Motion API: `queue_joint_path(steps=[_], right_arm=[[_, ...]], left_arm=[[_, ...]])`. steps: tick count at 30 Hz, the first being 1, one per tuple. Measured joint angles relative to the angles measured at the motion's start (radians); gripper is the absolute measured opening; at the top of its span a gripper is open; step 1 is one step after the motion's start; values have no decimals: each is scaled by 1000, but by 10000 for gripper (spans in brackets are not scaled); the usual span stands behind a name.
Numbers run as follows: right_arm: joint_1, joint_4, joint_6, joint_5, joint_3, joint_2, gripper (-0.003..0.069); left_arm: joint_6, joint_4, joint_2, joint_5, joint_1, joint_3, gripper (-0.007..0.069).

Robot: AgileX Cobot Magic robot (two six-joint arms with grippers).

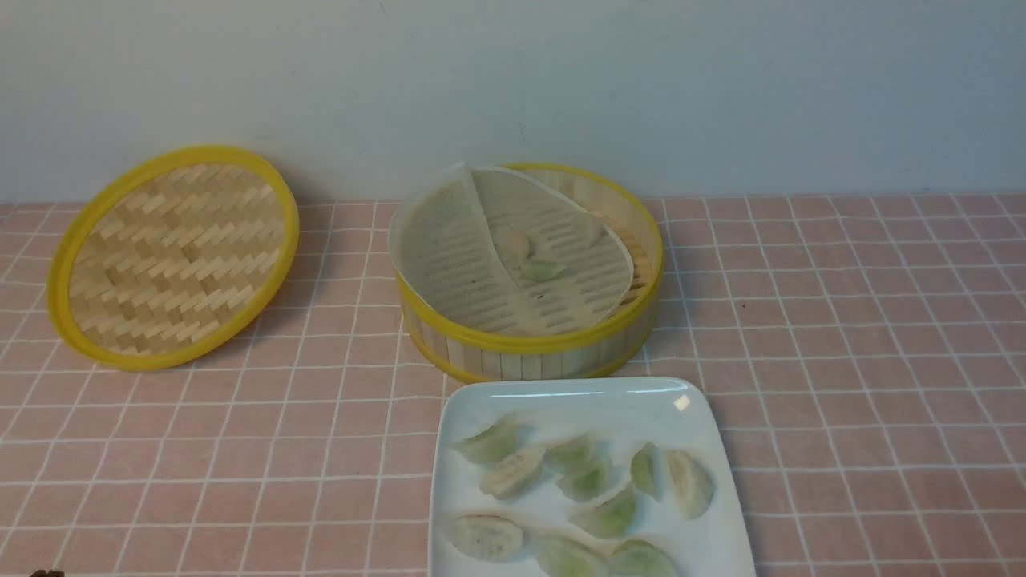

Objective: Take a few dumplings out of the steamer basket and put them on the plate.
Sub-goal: Use the right arm to grab a dumpling from inside the steamer

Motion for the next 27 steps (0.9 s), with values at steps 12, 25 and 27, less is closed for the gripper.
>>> queue_joint_path(steps=[12, 25, 27], right_arm=[[0, 0, 0, 0, 0, 0, -15], [0, 79, 29, -90, 10, 0, -15], [0, 176, 78, -171, 10, 0, -15]], left_arm=[[0, 0, 0, -1, 0, 0, -6], [0, 0, 0, -1, 0, 0, -6], [0, 0, 0, -1, 0, 0, -6]])
